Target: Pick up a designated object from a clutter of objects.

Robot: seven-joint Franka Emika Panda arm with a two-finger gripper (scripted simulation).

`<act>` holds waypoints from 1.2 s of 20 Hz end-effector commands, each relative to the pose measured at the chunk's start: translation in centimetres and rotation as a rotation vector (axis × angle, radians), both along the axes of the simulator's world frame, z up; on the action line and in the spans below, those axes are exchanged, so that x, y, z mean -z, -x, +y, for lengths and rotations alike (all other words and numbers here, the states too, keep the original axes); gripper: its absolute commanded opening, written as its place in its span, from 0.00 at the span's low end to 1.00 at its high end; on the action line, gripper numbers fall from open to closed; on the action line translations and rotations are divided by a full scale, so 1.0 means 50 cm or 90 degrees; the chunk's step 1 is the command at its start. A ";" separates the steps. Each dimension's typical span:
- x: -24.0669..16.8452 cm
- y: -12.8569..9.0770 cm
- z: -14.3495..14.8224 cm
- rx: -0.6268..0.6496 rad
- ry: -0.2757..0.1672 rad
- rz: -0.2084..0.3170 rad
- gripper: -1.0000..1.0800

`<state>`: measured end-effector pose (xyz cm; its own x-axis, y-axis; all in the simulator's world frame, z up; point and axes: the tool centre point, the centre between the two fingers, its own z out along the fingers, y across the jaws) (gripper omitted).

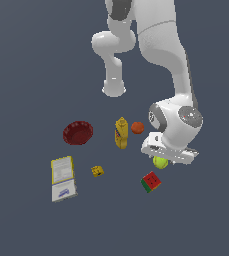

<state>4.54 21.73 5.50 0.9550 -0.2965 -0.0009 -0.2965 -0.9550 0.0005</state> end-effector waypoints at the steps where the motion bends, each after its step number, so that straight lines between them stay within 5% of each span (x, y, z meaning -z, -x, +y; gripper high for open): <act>1: 0.019 0.000 0.000 0.000 0.000 -0.001 0.96; 5: 0.027 -0.002 0.001 0.000 0.000 -0.001 0.96; 6: 0.027 -0.002 0.001 0.000 0.000 -0.001 0.00; 24: 0.001 0.005 -0.014 0.000 0.000 -0.001 0.00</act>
